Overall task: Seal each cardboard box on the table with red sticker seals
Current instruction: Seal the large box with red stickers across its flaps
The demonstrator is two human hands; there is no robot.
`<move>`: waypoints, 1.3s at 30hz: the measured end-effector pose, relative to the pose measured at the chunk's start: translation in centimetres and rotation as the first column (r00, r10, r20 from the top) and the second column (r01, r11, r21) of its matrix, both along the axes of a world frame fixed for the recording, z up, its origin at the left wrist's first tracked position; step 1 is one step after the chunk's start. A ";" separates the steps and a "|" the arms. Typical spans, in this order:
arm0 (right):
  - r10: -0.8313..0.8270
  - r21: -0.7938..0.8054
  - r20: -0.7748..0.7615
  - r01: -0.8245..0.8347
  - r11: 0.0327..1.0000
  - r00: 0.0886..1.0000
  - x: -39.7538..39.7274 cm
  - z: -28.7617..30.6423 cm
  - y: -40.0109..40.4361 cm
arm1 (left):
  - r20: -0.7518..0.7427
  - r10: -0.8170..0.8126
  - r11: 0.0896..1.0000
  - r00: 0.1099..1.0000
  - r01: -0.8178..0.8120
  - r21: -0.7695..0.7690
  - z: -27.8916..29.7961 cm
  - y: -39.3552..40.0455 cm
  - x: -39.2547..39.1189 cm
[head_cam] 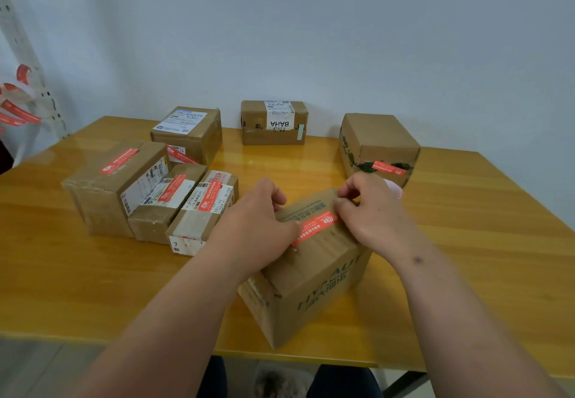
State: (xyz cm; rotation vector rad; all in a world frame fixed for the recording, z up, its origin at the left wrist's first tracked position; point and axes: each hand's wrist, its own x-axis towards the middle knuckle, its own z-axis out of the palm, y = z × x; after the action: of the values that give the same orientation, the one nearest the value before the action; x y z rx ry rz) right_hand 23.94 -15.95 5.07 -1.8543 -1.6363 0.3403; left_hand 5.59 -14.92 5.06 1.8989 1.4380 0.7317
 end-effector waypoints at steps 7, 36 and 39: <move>0.178 -0.203 -0.191 -0.216 0.955 0.965 1.1 2.0 -2.5 | 0.280 -0.068 0.983 0.958 0.112 -0.144 -0.1 0.2 -1.8; 0.203 -0.209 -0.275 -0.265 0.941 0.940 -4.5 0.3 11.1 | -0.249 -0.051 0.996 0.967 0.068 0.059 0.7 13.8 -1.7; 0.187 -0.136 -0.216 -0.219 0.966 0.959 -5.3 -0.7 14.7 | -0.360 0.004 0.997 0.933 0.025 0.076 2.0 17.1 -3.3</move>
State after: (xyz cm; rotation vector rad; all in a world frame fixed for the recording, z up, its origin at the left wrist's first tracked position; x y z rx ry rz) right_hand 18.65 -1.21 4.38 -1.7020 -1.7023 0.7427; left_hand 2.33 2.20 7.03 2.1845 1.6358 0.4541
